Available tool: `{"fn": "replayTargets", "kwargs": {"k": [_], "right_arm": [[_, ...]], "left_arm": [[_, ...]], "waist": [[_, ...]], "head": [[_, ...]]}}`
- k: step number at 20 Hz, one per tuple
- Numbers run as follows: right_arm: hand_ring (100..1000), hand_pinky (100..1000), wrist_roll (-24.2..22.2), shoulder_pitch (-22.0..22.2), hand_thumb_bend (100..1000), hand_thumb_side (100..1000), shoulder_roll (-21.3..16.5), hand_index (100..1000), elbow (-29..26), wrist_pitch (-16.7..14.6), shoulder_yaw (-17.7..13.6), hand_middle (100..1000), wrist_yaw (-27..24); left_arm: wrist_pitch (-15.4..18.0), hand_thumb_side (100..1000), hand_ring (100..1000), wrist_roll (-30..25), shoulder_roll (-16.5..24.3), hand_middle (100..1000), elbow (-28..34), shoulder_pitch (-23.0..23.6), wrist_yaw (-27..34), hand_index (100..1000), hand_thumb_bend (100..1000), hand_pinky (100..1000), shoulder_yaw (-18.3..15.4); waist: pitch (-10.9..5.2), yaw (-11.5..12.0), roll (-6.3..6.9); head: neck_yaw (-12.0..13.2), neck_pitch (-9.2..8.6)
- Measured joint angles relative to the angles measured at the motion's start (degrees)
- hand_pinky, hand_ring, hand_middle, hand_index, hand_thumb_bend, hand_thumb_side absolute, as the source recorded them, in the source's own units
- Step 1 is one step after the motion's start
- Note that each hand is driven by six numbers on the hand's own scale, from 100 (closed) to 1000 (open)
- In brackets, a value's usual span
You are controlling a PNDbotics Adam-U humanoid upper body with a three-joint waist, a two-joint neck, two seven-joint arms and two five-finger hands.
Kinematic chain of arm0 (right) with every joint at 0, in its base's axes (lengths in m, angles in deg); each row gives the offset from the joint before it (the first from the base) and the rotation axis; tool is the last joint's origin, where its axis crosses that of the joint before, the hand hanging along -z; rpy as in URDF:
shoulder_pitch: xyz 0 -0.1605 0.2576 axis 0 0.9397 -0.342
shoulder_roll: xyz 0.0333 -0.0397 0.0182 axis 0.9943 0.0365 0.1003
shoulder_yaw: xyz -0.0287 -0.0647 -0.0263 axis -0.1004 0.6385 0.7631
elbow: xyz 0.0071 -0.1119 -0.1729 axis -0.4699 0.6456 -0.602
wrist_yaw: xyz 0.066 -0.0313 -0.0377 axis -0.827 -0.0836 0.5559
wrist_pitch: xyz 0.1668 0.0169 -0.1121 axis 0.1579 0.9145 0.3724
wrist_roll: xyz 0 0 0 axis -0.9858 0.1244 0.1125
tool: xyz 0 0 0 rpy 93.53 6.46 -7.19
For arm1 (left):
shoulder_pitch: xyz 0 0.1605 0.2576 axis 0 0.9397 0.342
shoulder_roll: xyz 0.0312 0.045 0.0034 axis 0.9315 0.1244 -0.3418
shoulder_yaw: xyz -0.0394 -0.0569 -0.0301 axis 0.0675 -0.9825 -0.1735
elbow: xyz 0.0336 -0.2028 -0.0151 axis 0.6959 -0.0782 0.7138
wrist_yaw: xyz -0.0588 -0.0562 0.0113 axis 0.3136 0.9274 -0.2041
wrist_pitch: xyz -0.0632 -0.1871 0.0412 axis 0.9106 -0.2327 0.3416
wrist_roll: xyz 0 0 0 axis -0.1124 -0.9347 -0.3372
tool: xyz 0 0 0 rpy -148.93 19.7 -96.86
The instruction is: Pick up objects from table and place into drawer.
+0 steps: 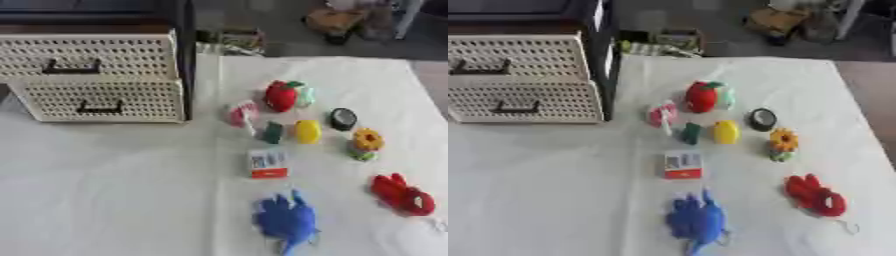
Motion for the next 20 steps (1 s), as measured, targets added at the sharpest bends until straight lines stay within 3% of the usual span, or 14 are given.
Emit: {"fn": "replayTargets", "kwargs": {"k": [5,11,20], "right_arm": [[883,836,0.2,0.1,100,1000,-0.4,930,0.0,0.2,0.2,897,0.1],[882,835,0.5,-0.4,100,1000,-0.4,928,0.0,0.3,0.5,896,0.1],[881,831,0.5,-1.1,100,1000,-0.8,922,0.0,0.2,1.0,893,0.0]], "left_arm": [[-4.2,408,309,-4.2,6.7,308,-2.4,0.7,0.8,877,105,137,6.1],[-9.4,408,100,-9.4,11.0,115,-2.6,-1.9,5.4,879,105,100,12.1],[-17.3,408,100,-17.3,11.7,100,-4.7,-9.1,13.3,948,105,100,18.8]], "waist": [[-0.35,-0.5,0.18],[-0.38,-1.2,0.25],[-0.32,-1.9,1.14]], "head": [[0.9,0.05],[1.3,0.02],[2.7,-0.71]]}}
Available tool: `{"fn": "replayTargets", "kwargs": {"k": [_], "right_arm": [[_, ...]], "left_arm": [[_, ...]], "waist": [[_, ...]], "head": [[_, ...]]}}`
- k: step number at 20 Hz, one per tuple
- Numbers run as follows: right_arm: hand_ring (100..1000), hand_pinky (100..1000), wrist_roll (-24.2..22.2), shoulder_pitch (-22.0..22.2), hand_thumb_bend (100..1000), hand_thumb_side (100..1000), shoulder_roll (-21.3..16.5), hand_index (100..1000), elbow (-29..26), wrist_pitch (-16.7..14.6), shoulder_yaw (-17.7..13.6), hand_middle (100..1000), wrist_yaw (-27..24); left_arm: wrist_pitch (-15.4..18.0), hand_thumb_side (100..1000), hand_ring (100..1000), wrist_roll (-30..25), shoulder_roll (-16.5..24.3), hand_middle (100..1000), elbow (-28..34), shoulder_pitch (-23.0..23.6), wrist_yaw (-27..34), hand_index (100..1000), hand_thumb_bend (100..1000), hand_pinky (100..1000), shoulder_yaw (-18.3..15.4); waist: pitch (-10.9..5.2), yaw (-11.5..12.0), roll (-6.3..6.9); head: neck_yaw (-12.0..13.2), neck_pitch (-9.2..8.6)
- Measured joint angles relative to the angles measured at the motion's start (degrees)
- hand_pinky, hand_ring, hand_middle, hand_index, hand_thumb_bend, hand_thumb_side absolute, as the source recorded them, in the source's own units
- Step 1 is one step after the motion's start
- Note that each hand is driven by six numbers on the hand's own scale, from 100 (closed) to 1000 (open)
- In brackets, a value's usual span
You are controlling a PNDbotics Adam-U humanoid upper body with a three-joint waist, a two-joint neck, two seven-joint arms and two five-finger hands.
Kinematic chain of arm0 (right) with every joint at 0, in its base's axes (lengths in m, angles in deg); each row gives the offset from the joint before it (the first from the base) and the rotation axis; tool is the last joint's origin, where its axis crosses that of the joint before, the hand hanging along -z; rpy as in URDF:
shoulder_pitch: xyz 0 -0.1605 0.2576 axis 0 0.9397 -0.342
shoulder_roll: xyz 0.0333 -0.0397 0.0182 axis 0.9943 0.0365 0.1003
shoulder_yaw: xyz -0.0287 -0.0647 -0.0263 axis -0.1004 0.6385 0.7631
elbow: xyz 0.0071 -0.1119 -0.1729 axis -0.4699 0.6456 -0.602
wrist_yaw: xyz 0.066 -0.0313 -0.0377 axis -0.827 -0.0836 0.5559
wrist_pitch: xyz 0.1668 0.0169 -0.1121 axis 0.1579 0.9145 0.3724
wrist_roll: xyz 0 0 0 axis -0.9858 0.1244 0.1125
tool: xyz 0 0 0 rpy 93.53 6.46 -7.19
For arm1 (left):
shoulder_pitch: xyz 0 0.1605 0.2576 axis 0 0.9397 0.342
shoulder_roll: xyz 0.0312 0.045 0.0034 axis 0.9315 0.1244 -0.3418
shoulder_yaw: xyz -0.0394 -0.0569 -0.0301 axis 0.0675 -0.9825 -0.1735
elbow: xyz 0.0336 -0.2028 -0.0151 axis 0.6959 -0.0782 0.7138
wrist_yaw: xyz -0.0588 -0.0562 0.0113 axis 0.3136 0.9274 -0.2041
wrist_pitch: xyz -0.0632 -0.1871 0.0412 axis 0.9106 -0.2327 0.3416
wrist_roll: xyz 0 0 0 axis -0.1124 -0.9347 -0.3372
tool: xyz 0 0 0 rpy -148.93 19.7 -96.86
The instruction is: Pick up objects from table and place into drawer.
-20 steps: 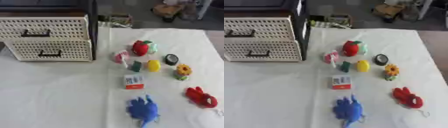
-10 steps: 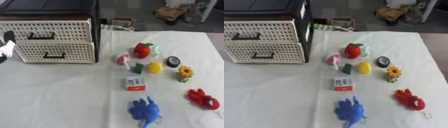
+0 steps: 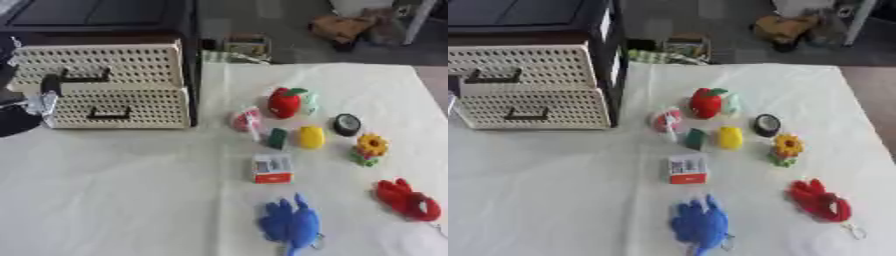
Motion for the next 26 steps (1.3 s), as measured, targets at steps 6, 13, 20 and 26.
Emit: {"fn": "replayTargets", "kwargs": {"k": [6,13,20,26], "right_arm": [[880,829,0.0,-0.3,100,1000,-0.1,914,0.0,0.0,0.3,891,0.0],[878,826,0.0,-0.4,100,1000,-0.4,903,0.0,0.0,0.6,886,-0.1],[876,823,0.4,-0.3,100,1000,-0.5,897,0.0,0.2,0.6,881,-0.4],[876,824,0.5,-0.3,100,1000,-0.5,893,0.0,0.2,0.6,878,-0.6]], "left_arm": [[-5.2,408,100,-5.2,-0.1,100,-2.7,-4.9,4.5,894,105,100,4.1],[-9.6,408,100,-11.1,-2.4,100,-6.7,-9.3,4.9,899,105,100,5.1],[-8.9,408,100,-17.0,-3.9,100,-10.2,-11.5,2.7,886,105,100,4.3],[-7.5,408,100,-21.9,-6.2,100,-15.3,-14.8,-0.5,871,105,100,4.0]], "waist": [[0.24,-0.3,0.51],[0.61,-0.3,0.66],[1.19,-0.2,0.92],[1.61,-0.2,0.92]], "head": [[1.1,-0.5],[3.1,-0.52],[3.7,-0.79],[3.6,-1.29]]}}
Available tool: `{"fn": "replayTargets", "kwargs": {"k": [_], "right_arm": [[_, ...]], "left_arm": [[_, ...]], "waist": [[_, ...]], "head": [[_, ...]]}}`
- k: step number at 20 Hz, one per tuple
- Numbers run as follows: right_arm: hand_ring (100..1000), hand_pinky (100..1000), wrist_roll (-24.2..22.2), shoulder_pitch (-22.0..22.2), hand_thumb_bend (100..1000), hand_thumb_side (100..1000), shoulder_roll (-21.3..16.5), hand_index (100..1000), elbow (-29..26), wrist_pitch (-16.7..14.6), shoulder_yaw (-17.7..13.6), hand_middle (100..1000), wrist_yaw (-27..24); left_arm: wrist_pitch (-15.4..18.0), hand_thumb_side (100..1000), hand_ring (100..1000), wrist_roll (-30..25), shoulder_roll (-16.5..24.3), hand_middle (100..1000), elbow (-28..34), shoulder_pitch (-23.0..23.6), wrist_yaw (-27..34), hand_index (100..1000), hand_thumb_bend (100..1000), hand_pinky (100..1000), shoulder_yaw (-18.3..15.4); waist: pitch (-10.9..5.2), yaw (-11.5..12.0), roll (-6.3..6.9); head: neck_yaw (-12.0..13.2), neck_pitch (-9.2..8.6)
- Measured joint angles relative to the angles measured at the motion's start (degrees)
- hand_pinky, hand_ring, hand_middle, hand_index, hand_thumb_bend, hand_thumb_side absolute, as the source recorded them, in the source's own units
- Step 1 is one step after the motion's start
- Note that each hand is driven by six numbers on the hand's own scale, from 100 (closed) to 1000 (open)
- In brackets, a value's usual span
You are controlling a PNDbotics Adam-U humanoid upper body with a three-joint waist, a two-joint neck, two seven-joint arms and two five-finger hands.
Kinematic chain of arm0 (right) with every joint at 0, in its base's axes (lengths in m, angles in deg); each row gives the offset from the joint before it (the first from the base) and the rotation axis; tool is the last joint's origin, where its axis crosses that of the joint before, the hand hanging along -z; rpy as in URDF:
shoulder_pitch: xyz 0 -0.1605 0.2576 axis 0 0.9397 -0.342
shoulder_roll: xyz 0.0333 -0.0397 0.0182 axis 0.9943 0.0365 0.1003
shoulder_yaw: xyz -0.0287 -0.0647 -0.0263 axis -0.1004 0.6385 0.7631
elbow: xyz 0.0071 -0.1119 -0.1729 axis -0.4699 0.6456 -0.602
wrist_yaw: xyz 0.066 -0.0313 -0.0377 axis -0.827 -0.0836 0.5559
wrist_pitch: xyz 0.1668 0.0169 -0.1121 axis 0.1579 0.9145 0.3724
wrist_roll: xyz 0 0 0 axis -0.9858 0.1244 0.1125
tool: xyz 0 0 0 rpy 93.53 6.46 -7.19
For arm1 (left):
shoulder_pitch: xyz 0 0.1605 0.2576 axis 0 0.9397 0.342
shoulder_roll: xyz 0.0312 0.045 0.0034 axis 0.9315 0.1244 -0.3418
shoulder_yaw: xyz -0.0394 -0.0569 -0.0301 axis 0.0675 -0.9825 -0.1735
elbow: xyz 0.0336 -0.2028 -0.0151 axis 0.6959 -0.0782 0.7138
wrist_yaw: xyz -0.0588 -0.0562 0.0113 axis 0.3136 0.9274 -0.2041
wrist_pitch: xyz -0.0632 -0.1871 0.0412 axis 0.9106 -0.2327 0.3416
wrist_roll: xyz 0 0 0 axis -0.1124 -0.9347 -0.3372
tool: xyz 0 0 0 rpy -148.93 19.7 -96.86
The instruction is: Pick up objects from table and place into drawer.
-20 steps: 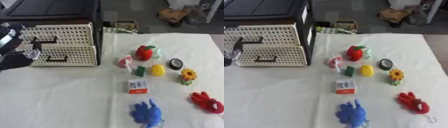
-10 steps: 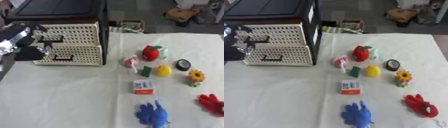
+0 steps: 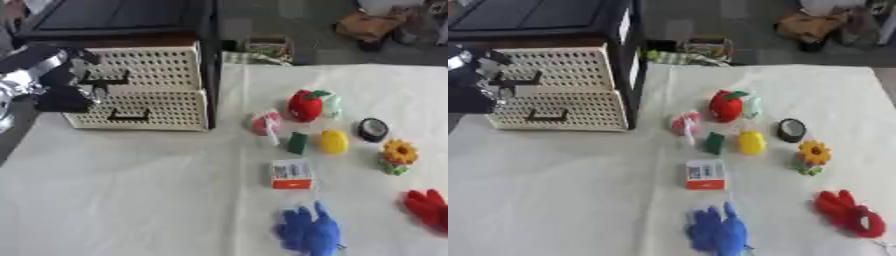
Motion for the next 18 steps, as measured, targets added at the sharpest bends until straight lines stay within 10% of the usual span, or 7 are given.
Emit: {"fn": "replayTargets", "kwargs": {"k": [18], "right_arm": [[875,821,1.4,0.1,100,1000,-0.4,886,0.0,-0.1,0.0,873,-0.6]], "left_arm": [[5.4,408,100,-19.3,-3.5,100,-7.5,-4.8,-8.6,834,105,100,-2.8]], "waist": [[0.54,-0.1,-0.04]], "head": [[-0.8,-0.44]]}}
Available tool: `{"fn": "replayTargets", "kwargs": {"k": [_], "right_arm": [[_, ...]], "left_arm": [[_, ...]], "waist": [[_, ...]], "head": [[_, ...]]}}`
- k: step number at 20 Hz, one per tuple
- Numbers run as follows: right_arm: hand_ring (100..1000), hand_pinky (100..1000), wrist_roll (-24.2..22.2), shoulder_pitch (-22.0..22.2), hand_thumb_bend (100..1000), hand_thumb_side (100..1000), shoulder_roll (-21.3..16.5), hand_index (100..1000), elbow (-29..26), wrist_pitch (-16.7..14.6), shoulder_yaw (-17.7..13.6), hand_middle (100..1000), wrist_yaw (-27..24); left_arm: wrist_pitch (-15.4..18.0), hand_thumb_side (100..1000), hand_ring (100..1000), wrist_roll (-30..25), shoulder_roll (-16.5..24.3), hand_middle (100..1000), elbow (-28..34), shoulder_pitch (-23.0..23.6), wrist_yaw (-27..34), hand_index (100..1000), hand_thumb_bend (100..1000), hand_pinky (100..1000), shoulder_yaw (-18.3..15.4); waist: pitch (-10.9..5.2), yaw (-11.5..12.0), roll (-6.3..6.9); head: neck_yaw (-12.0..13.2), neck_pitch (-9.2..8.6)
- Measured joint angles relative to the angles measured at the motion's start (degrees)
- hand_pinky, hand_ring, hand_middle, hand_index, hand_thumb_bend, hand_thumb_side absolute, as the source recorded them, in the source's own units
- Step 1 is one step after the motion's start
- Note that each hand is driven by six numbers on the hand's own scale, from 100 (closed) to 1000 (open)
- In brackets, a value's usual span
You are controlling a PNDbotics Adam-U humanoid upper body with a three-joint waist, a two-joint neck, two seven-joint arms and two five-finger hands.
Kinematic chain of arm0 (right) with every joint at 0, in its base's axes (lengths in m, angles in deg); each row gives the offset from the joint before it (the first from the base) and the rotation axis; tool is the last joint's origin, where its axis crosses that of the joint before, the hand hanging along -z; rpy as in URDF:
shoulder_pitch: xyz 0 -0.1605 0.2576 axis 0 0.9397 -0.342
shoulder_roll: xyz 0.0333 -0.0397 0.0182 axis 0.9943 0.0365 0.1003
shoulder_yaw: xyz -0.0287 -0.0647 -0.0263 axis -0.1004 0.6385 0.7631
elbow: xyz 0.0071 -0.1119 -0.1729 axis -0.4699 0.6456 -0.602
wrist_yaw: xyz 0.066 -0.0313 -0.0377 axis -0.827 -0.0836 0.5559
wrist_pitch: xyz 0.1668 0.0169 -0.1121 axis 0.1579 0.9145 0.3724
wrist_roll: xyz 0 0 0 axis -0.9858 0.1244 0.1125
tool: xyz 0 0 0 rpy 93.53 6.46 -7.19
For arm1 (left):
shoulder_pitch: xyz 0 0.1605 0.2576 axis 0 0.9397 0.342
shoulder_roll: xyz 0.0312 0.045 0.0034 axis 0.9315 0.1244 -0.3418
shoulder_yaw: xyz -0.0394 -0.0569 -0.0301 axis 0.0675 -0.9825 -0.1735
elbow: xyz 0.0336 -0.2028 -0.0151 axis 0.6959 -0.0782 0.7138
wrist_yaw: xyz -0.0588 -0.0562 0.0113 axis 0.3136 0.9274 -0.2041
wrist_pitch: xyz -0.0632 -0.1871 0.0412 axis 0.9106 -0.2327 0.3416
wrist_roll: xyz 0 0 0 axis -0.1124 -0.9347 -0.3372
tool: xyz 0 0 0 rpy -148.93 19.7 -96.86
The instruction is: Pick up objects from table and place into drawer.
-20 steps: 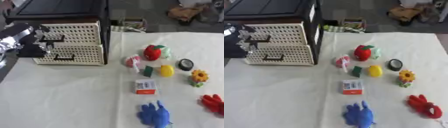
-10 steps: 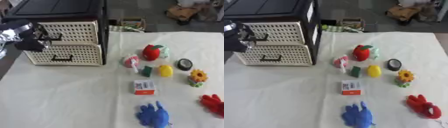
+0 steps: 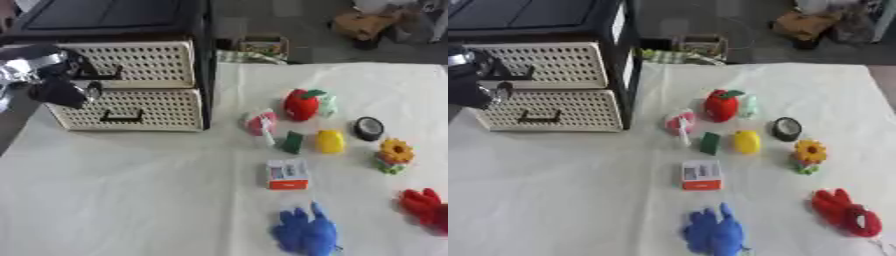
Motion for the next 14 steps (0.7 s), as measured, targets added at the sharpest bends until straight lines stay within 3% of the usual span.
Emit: {"fn": "replayTargets", "kwargs": {"k": [3,5,14], "right_arm": [[875,821,0.2,0.4,100,1000,0.0,886,0.0,0.2,-0.2,872,0.0],[874,820,0.4,0.5,100,1000,0.0,885,0.0,0.3,-0.3,870,-0.1],[874,819,1.1,0.8,100,1000,0.0,882,0.0,0.2,-0.3,868,-0.3]], "left_arm": [[2.5,408,100,-9.7,-0.4,100,0.1,-1.1,-4.5,827,105,100,-2.5],[4.1,408,100,-12.9,-0.5,100,0.3,-1.2,-6.7,821,105,100,-3.5],[6.6,408,100,-15.5,-2.0,100,-2.6,-2.2,-10.6,786,105,100,-4.2]], "waist": [[0.0,0.1,-0.01],[-0.01,0.1,0.03],[-0.06,0.1,0.25]], "head": [[-0.1,0.0],[-0.1,0.0],[0.0,-0.03]]}}
